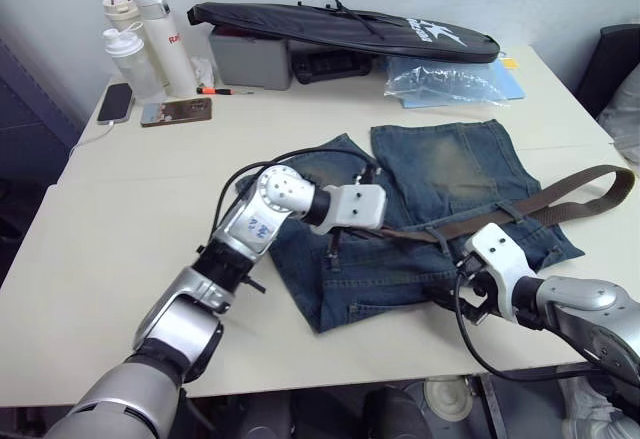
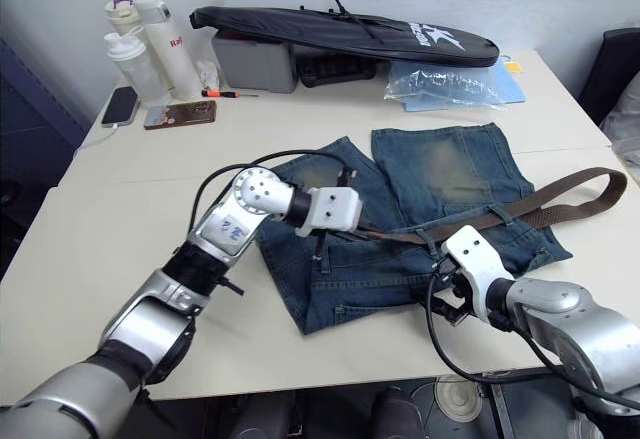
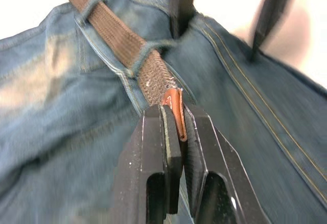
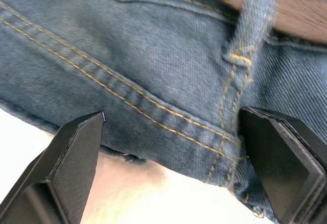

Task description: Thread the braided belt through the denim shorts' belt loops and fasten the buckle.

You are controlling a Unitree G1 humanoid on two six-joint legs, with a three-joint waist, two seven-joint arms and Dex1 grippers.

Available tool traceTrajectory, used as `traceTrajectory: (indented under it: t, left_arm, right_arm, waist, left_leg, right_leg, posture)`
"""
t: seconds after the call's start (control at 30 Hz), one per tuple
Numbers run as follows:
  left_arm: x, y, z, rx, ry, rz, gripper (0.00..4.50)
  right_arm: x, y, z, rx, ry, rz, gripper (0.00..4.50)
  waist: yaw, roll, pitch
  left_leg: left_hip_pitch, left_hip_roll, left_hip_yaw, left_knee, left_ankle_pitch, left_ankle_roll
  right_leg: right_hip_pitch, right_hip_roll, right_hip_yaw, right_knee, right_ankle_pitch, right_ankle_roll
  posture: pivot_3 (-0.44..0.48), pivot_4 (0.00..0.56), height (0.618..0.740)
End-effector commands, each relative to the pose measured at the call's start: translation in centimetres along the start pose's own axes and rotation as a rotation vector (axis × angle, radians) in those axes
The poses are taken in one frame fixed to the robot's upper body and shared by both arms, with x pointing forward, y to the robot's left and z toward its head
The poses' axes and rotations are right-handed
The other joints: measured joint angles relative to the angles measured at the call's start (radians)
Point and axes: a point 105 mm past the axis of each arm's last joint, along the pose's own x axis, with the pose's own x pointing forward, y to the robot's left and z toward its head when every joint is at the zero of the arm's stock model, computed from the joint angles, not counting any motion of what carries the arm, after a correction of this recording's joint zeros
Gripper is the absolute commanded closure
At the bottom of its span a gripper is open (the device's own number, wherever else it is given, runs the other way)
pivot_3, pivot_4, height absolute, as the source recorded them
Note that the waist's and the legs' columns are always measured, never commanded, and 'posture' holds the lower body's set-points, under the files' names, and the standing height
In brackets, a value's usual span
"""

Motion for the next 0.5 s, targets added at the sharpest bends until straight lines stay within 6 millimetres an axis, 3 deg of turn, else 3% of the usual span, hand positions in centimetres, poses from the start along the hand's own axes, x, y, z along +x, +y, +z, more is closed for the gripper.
traceTrajectory:
  t: [0.03,0.17,0.4,0.47,0.5]
  left_arm:
    - [-2.5,-0.4,-0.5,0.023,0.035,-0.017,4.47]
    - [-5.2,-1.5,-2.0,-0.006,0.102,-0.038,4.47]
    - [-7.1,-2.2,-3.5,0.016,0.179,-0.021,4.47]
    - [-7.7,-2.3,-3.1,-0.069,0.123,-0.025,4.47]
    - [-7.9,-2.1,-2.7,-0.112,0.082,-0.015,4.05]
  right_arm:
    - [0.3,-0.5,-0.3,0.008,0.023,-0.027,0.0]
    - [0.5,-0.6,-0.1,0.002,0.025,-0.017,0.0]
    - [0.8,-0.4,0.6,-0.012,0.011,0.005,0.0]
    - [0.8,-0.3,1.1,-0.016,-0.011,0.015,0.0]
    - [0.7,-0.3,1.4,-0.022,-0.023,0.018,0.0]
  waist:
    - [-0.002,0.001,0.0]
    - [-0.011,0.002,-0.002]
    - [-0.016,0.0,-0.005]
    - [-0.016,0.001,-0.006]
    - [-0.017,0.001,-0.006]
  left_leg:
    - [0.0,0.0,0.0,0.0,0.0,0.0]
    - [0.0,0.0,0.0,0.001,0.0,0.0]
    - [0.0,0.0,0.0,0.001,0.0,0.0]
    - [0.0,0.001,0.0,0.001,0.0,0.0]
    - [0.0,0.001,0.0,0.001,0.0,0.0]
  right_leg:
    - [0.0,0.0,0.0,0.0,0.0,0.0]
    - [0.0,0.0,0.0,0.001,0.0,0.0]
    - [0.0,0.0,0.0,0.002,0.0,0.0]
    - [0.0,0.0,0.001,0.001,0.0,0.0]
    - [0.0,0.0,0.001,0.002,0.0,0.0]
  posture:
    - [0.0,0.15,0.658]
    - [0.0,0.15,0.658]
    - [0.0,0.15,0.658]
    - [0.0,0.15,0.658]
    - [0.0,0.15,0.658]
